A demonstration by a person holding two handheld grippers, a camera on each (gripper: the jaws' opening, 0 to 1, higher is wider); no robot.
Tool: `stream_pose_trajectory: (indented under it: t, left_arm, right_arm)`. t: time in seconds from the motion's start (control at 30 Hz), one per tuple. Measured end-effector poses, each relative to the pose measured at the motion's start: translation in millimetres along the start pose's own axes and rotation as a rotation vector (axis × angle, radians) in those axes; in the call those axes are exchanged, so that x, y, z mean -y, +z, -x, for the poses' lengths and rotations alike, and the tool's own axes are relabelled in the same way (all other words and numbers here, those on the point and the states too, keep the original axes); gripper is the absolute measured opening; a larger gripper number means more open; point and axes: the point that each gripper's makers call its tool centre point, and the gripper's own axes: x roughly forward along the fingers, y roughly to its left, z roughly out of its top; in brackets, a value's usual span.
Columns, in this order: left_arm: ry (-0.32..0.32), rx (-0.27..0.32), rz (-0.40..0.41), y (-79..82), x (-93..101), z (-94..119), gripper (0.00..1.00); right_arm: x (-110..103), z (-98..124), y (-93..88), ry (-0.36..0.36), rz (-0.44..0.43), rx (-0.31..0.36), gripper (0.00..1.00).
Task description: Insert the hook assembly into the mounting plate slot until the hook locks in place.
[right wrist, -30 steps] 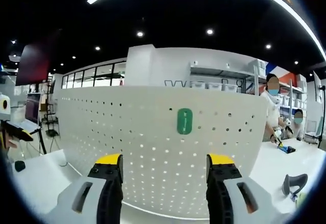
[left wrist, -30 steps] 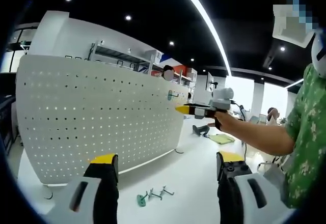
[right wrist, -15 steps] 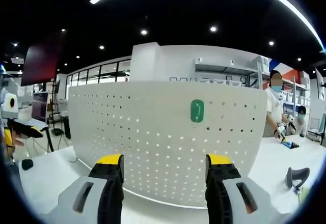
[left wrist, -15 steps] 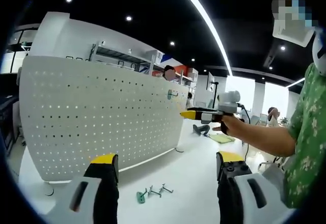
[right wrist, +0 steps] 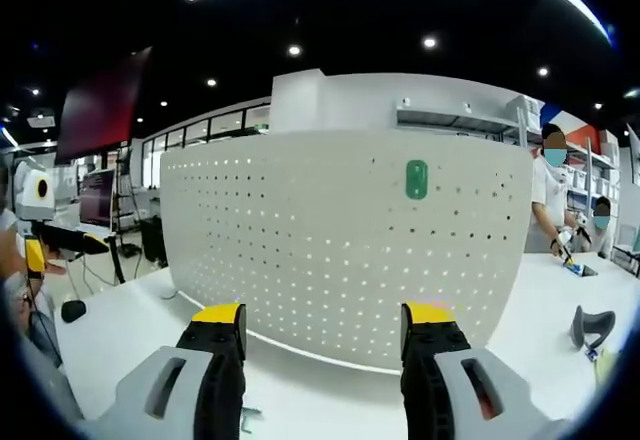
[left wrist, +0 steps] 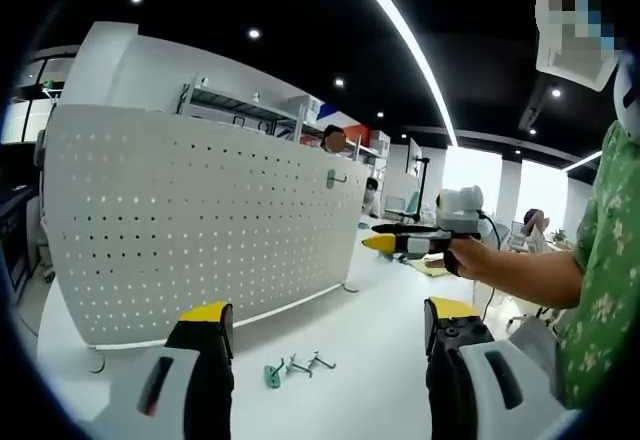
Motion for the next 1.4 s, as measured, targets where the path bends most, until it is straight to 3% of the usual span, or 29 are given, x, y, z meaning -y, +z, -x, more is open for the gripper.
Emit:
stream_pose_trajectory:
  t: [0.37,0.73,0.97,1.4]
  left_arm:
    - [0.004,-0.005,0.001,-5.4,4.4,7,0.8]
    - [0.003,-0.017,0.012,-12.5,6.8,10,0.79]
    - [0.001,-0.022,0.012,-13.6,5.8,9,0.79]
    - [0.002,-0.031,0.02,-18.0,0.6,4,0.78]
  right_arm:
    - [-36,11,-30.6,0.064,-0.003,-0.067,0.62]
    - [-55,9,-46.6,0.111,0.017,-0.113,0.6]
    - [-62,-1,-55.2,0.136,0.028,-0.14,0.58]
    - [-97,-28,-71.9,0.209,0.03,-0.184,0.56]
